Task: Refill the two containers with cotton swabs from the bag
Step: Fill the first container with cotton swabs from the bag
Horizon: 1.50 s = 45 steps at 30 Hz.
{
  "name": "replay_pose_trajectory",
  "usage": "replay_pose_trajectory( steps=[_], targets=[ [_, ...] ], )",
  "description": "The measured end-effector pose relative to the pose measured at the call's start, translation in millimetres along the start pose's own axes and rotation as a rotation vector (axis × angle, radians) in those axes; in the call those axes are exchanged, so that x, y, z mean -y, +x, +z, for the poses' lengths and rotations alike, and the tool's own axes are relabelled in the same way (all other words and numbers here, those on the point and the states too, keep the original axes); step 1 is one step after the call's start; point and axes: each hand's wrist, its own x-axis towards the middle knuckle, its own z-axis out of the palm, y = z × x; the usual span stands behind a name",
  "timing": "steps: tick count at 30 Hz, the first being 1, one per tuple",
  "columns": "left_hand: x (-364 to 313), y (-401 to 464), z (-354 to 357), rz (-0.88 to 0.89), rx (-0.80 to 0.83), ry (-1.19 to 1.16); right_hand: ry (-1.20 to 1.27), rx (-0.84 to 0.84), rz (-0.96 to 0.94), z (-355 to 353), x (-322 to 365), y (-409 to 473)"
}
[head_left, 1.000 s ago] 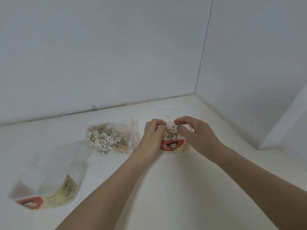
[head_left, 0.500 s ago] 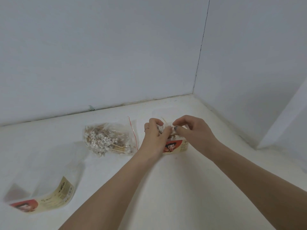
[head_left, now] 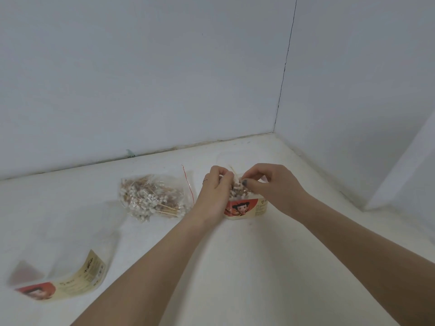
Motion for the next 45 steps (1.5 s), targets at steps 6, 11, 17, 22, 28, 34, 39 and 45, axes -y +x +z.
replay_pose_trajectory(
  steps=[6,11,17,22,28,34,39,45],
  targets=[
    [6.6,-3.2,-5.8,0.027,0.061,0.011,0.057,-0.003,0.085,6.3,5.5,5.3],
    [8.1,-3.5,-7.7,0.042,0.087,0.032,0.157,0.024,0.125,0.6,6.7,3.4],
    [6.9,-1.9,-3.7,0.087,0.019,0.143,-0.054,-0.063,0.006,-10.9,5.2,-2.8],
    [0.2,-3.6,1.1,0.037,0.017,0.128,-0.214,0.009,-0.141,-22.0,10.3,-19.8],
    [-7.3,2.8,5.5,0.040,0.000,0.220,-0.255,0.108,-0.148,-29.7,4.2,-23.8],
    [-10.7,-2.2,1.5,-0.024,0.075,0.118,-0.150,0.039,-0.074,-25.9,7.7,-19.6],
    [-8.1,-11.2,-4.3,-0.051,0.127,0.049,-0.092,0.000,-0.079,-19.2,19.3,-14.8],
    [-8.7,-15.6,-6.9,-0.022,0.129,0.045,-0.072,0.011,-0.020,-15.0,20.7,-11.6]
  ],
)
